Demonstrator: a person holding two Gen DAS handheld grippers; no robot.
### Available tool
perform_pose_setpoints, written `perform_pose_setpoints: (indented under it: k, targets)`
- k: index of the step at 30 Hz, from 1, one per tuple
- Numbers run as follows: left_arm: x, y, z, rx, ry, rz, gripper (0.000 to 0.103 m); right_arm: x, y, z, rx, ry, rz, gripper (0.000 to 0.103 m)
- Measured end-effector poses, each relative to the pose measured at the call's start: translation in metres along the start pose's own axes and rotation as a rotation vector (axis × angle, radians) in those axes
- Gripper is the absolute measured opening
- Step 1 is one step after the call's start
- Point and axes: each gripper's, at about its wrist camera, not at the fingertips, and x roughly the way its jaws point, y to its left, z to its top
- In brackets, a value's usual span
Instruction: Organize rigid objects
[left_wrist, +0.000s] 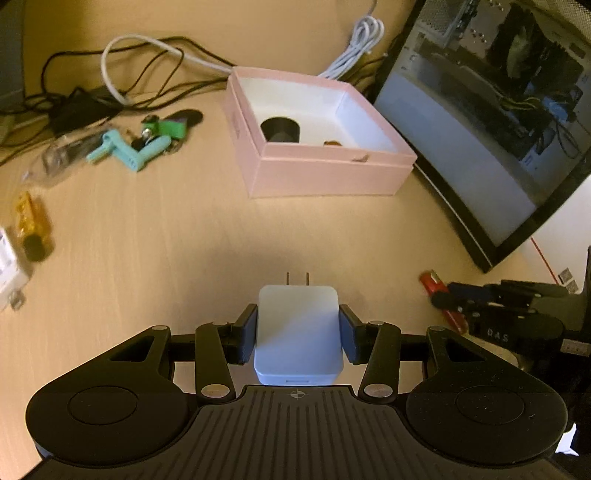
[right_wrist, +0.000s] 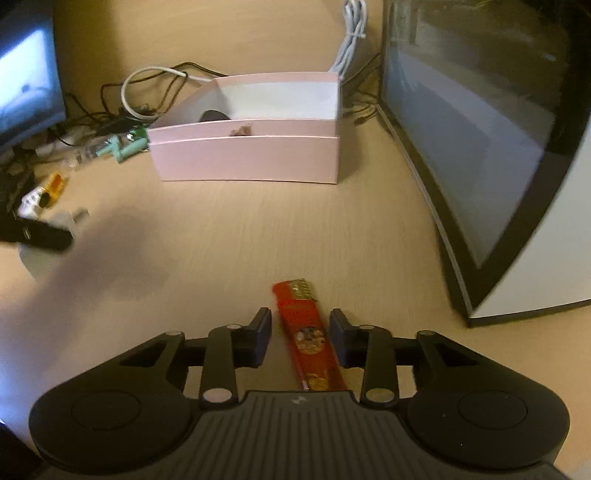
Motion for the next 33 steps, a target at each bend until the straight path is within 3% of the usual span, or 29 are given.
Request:
perform_pose_setpoints:
  k: [5,10,13,19,23,25,28,33]
  targets:
    - [0.002,-0.006,-0.003,0.053,0.018,-0.012,0.050,-0.007,0.020,0.012,-0.041,-0.039,-0.032,0.023]
    - [0.008,-0.014,0.017,0.035,-0.024,-0.049,0.050,-0.034,0.024,0.027,-0.020,-0.132,-0.032,0.021]
    - [0.006,-0.027,0.049,0.057,-0.101,-0.070,0.050,-0.048,0.024,0.031,-0.011,-0.175,-0.019,0.012]
    - [0.027,-0.055,0.139,0.108,-0.270,-0.006,0.050,-0.062,0.020,0.027,-0.013,-0.226,-0.025,0.012]
    - [0.038,-0.059,0.176,0.003,-0.319,0.009,0.050,-0.052,0.016,0.017,-0.039,-0.167,-0.015,0.012]
    - [0.039,-0.061,0.178,-0.023,-0.319,-0.010,0.050,-0.045,0.016,0.010,-0.044,-0.144,-0.012,0.016]
    - [0.036,-0.065,0.163,0.019,-0.297,-0.007,0.050,-0.032,0.014,0.007,-0.044,-0.129,-0.004,0.026]
    - [0.023,-0.049,0.127,0.043,-0.226,0.016,0.050,0.001,0.009,0.018,-0.035,-0.106,0.064,0.027]
